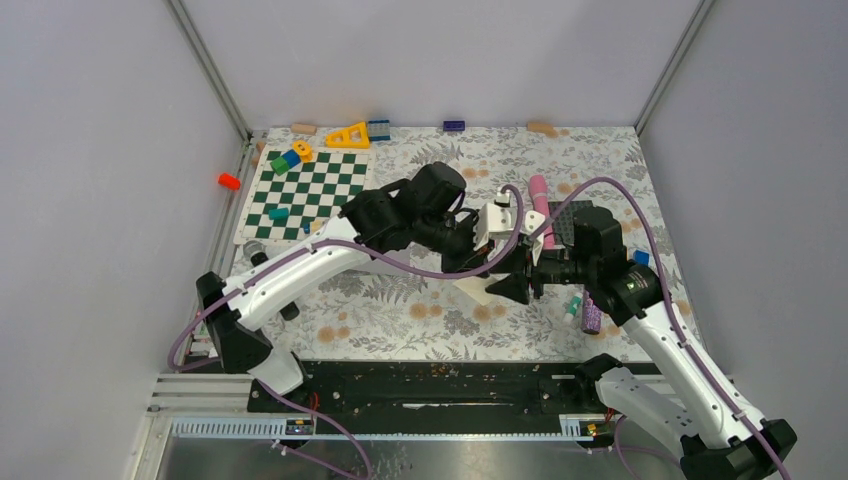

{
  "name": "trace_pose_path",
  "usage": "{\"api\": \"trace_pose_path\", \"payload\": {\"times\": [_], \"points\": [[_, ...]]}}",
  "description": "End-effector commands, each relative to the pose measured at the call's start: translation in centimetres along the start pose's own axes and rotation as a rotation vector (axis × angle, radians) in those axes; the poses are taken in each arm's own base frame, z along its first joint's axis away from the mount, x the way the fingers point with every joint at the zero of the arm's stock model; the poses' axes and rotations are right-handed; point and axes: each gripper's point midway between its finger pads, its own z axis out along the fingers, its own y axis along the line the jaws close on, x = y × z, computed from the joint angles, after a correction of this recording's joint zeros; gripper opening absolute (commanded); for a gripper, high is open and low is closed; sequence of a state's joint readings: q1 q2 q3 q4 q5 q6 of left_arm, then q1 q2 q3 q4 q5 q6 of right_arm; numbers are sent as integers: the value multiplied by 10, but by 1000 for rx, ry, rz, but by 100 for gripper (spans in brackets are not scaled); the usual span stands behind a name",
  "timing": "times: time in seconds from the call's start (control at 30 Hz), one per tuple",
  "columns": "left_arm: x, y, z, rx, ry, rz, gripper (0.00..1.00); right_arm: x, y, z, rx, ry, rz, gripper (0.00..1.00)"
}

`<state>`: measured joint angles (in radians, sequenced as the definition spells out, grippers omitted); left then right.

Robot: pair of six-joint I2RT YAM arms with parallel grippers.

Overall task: Place the letter into the envelope and seal it
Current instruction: Fold the letter.

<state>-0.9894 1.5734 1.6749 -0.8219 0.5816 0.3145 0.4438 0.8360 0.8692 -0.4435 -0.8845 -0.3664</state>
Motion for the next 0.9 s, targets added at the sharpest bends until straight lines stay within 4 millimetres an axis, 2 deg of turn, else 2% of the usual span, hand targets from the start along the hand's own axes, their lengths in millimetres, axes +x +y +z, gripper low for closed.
{"api": "trace_pose_path", "payload": {"times": [0.0,0.07,0.13,0.17,0.2,0.23,0.27,0.3,0.33,0.37,0.4,0.43,0.47,0.5,0.53,0.57,0.6,0.63,0.7,0.73,0.77,0.8,0.83,0.87], "points": [[-19,-5,-19,-40,-66,60,0,-5,-1,-1,-9,-6,-3,23],[-19,-6,-20,-40,-69,66,0,-5,-1,0,-9,-3,-1,1],[-20,-7,-22,-39,-73,69,0,-6,1,-1,-18,-6,-2,0],[-20,-7,-22,-39,-74,72,0,-6,3,-2,-26,-7,-3,11],[-21,-8,-23,-39,-75,74,0,-7,4,-2,-29,-11,-6,29],[-21,-7,-24,-43,-76,77,0,-7,5,-3,-31,-10,-5,41],[-20,-7,-24,-46,-75,79,0,-6,5,-3,-33,-7,-7,35],[-21,-7,-25,-48,-76,81,0,-4,6,-3,-42,-1,-9,13],[-21,-7,-25,-50,-76,82,0,-3,7,-3,-48,5,-8,0],[-21,-7,-27,-53,-78,84,0,-1,8,-3,-54,10,-8,0],[-21,-7,-28,-56,-80,87,0,0,8,-3,-54,16,-6,6],[-21,-7,-28,-59,-79,90,0,1,6,-3,-44,23,3,32],[-22,-8,-29,-60,-81,93,0,2,3,-3,-33,31,8,35],[-21,-8,-30,-63,-80,95,0,3,4,-4,-35,38,6,17],[-21,-7,-31,-66,-80,97,0,4,5,-4,-46,45,3,6],[-22,-8,-31,-67,-81,99,0,5,6,-4,-53,48,0,11],[-22,-8,-32,-69,-82,100,0,6,5,-4,-48,51,4,37],[-22,-8,-32,-70,-81,101,0,6,4,-4,-41,55,11,46],[-22,-7,-33,-73,-83,105,0,8,5,-5,-48,65,8,10],[-22,-7,-34,-75,-83,106,0,9,6,-5,-54,66,7,1],[-23,-8,-34,-75,-84,107,0,9,6,-5,-52,66,4,16],[-23,-7,-34,-77,-85,108,0,9,5,-5,-43,65,-1,41],[-23,-7,-34,-79,-85,109,0,9,4,-5,-36,66,2,39],[-23,-7,-35,-81,-85,110,0,9,4,-6,-38,67,-3,18]]}}
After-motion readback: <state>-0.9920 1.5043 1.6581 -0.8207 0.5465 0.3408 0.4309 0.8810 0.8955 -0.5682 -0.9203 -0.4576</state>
